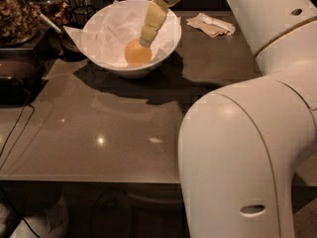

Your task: Pick orange from white bowl

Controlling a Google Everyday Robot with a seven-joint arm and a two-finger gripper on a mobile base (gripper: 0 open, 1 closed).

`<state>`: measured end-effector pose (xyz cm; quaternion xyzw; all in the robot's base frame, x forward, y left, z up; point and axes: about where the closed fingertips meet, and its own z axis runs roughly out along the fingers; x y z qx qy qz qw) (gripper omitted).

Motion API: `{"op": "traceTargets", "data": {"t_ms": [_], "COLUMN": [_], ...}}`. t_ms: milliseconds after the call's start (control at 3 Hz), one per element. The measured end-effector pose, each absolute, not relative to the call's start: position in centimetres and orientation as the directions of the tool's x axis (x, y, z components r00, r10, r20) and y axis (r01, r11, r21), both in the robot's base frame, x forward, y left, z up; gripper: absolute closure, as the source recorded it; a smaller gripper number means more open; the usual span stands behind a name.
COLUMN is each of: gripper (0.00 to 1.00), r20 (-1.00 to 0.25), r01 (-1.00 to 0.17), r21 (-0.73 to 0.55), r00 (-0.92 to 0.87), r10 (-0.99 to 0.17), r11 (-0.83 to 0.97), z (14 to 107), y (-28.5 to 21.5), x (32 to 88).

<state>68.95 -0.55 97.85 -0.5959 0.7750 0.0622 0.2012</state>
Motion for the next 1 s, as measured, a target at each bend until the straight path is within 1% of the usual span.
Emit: {"op": "traceTargets", "data": {"t_ms": [667, 1000], "gripper": [0.24, 0.25], "r20": [-0.348, -0.346], "r01": [-0.947, -0.947], "r21": [-0.106, -0.076], "r00": [-0.250, -0.269], "r10": [-0.903, -0.899], "r11": [0.303, 0.313], "z": [95.2, 93.8], "y": [1.9, 2.6], "x": [70.9, 71.7]}}
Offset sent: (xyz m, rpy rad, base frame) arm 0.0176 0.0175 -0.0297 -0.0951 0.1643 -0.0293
